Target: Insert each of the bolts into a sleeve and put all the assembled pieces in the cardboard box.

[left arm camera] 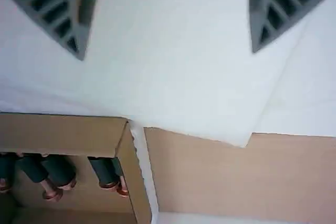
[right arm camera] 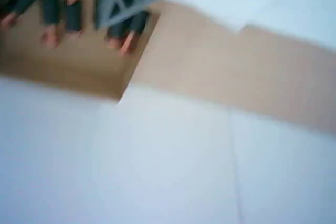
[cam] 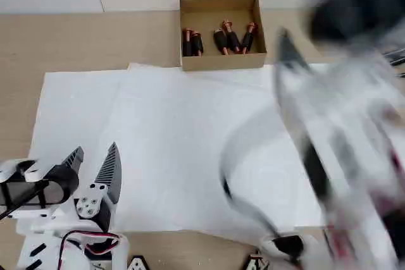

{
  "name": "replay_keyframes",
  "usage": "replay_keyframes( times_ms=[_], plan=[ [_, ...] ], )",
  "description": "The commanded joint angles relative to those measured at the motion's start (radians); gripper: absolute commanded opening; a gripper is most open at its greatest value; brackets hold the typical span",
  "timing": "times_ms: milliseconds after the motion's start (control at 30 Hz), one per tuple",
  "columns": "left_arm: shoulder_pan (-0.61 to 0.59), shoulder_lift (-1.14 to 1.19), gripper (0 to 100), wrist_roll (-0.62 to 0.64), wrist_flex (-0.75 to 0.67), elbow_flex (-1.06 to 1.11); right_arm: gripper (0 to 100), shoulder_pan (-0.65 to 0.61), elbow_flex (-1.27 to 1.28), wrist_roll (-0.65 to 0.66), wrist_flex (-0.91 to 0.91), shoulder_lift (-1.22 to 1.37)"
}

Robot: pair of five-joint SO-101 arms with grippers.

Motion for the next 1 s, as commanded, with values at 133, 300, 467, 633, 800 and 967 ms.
replay_keyframes(
  times_ms=[133,300,467,633,800,967],
  plan=[
    [-0.006,-0.008,19,-0.002,-0.014,0.001,26.6,0.142,0.528,0.009,-0.024,-0.463],
    [-0.006,-0.008,19,-0.002,-0.141,0.036,26.6,0.147,0.961,0.006,-0.197,-0.682],
    [-0.008,-0.008,19,-0.005,-0.313,0.193,26.6,0.148,1.392,0.009,-0.412,-0.852],
    [-0.008,-0.008,19,-0.005,-0.422,0.297,26.6,0.148,1.771,0.011,-0.624,-0.993],
    [-0.008,-0.008,19,-0.003,-0.485,0.435,26.5,0.148,2.085,0.012,-0.773,-1.125],
    [-0.008,-0.008,19,-0.002,-0.512,0.536,26.5,0.147,2.275,0.012,-0.800,-1.239]
  ],
)
